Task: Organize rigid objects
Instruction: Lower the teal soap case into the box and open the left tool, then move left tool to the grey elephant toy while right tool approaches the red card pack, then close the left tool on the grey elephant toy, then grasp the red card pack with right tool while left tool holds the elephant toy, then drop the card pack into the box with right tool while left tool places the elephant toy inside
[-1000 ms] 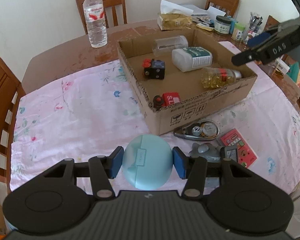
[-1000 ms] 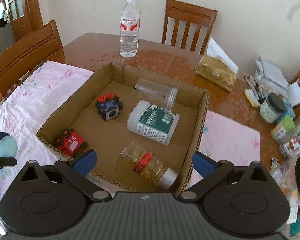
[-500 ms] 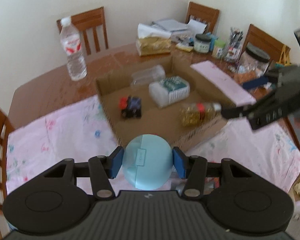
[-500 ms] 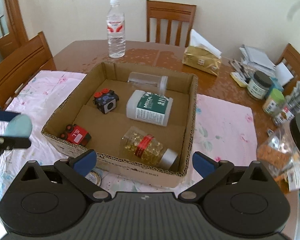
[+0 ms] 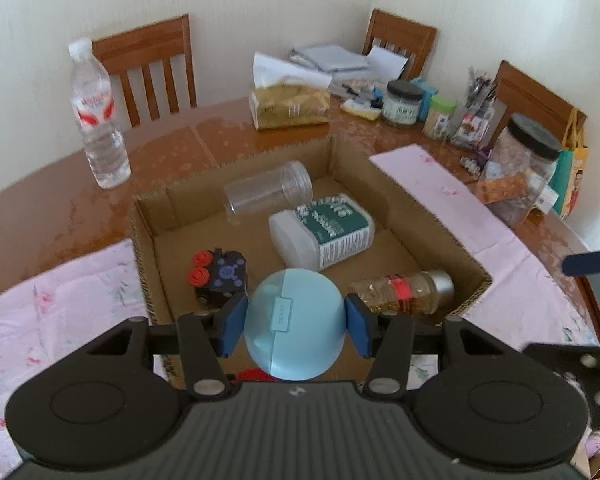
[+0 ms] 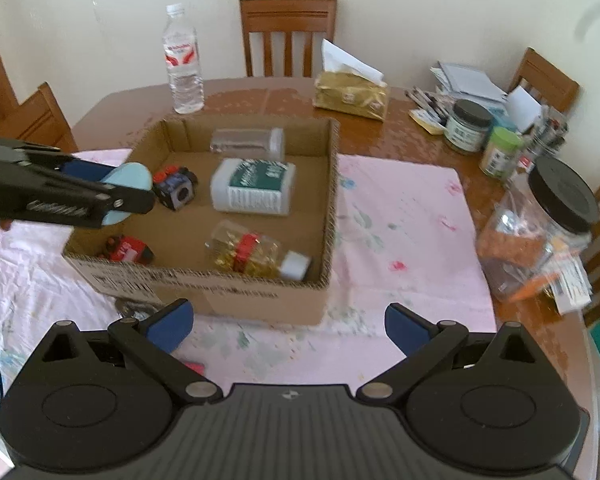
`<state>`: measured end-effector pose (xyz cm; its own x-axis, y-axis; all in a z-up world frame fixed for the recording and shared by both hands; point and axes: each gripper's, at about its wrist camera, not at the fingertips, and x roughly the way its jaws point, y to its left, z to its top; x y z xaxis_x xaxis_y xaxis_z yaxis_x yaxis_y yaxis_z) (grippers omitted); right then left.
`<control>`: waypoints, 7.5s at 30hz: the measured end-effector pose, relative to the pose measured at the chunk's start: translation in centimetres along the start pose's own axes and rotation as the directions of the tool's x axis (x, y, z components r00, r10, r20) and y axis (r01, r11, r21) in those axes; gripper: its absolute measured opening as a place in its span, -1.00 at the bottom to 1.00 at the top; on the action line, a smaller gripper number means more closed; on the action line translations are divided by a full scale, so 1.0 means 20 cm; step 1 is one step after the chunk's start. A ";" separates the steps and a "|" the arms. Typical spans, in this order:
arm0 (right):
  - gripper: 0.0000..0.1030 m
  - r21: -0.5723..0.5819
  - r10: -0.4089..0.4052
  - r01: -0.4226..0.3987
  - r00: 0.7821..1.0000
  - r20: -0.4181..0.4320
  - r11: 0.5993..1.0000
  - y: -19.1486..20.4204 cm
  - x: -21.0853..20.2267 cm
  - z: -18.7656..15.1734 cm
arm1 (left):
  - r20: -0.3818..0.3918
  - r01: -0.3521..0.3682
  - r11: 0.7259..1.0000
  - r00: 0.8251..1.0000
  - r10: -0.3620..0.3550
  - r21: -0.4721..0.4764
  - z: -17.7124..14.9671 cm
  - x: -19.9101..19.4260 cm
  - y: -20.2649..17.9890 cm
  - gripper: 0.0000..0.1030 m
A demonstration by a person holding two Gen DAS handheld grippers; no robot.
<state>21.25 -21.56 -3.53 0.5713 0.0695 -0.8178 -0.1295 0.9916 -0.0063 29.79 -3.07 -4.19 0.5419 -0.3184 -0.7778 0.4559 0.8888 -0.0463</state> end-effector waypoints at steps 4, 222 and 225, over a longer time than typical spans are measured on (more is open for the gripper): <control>1.00 0.020 -0.012 0.012 1.000 -0.018 1.000 -0.04 0.00 -0.04 | -0.029 0.016 1.000 0.999 -0.016 -0.004 -0.02 0.08 -0.02 0.01; 0.79 -0.158 0.115 -0.125 0.991 -0.068 0.980 0.18 0.10 -0.08 | -0.127 -0.143 0.988 0.983 0.135 -0.057 -0.57 -0.39 0.07 0.37; 0.79 -0.169 0.131 -0.134 0.991 -0.029 0.976 0.17 0.07 0.00 | -0.109 -0.147 0.988 0.984 0.141 -0.050 -0.53 -0.43 0.08 0.37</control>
<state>21.61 -18.00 -4.58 0.5254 0.1955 -0.8281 -0.3402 0.9403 0.0061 18.54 4.60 -4.24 0.5204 -0.1521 -0.8403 0.3352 0.9414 0.0372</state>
